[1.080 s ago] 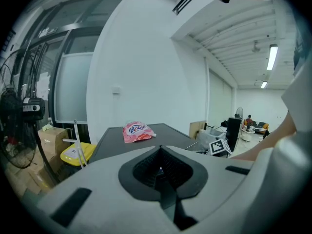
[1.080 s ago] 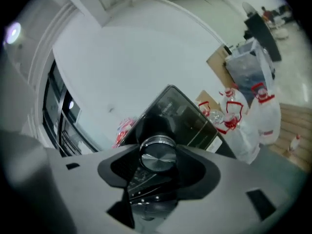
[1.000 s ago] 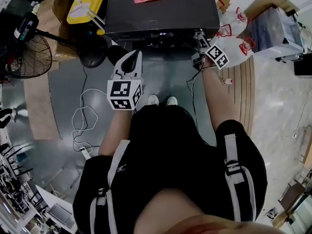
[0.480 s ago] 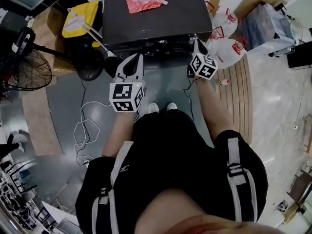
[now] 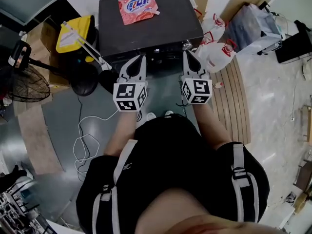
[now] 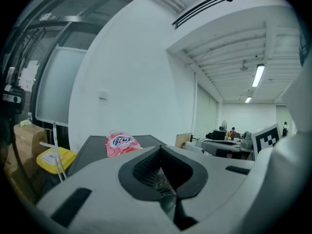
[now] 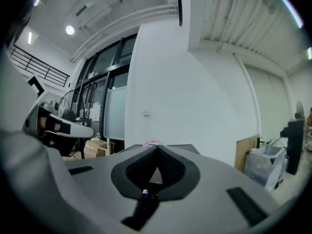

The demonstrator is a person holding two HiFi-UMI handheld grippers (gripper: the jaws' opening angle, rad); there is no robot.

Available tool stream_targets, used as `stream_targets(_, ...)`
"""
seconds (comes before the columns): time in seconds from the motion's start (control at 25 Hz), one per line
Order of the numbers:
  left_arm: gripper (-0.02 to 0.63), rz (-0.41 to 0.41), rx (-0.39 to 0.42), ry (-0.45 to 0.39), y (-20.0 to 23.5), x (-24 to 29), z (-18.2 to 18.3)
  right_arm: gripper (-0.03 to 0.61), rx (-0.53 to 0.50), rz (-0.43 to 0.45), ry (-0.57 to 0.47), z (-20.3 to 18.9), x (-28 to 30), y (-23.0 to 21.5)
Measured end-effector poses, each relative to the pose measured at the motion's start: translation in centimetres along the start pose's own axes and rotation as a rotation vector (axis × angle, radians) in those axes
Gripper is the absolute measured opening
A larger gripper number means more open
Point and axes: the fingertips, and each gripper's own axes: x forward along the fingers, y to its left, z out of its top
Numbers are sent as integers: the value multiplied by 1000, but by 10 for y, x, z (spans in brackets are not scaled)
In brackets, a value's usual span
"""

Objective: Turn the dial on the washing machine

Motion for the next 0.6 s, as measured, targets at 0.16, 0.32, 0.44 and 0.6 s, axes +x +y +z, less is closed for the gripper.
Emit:
stream_targets(0.16,-6,-35,1,-8,-5,1,3,9,-24,-17,-12,9,-6,5)
stream_targets(0.32,-6,-58,-10,-20,-7,-2,6,9,-54,-48,-25,19,-12,1)
stream_targets(0.44,-6,-61,-9,-23,-8,-3,6,9,-46,-60,-19,18,-17,-1)
stream_targets(0.6,-6,-64,-19,-19,-9,-5,3,9,-54,-71,-11,17,-21,-2)
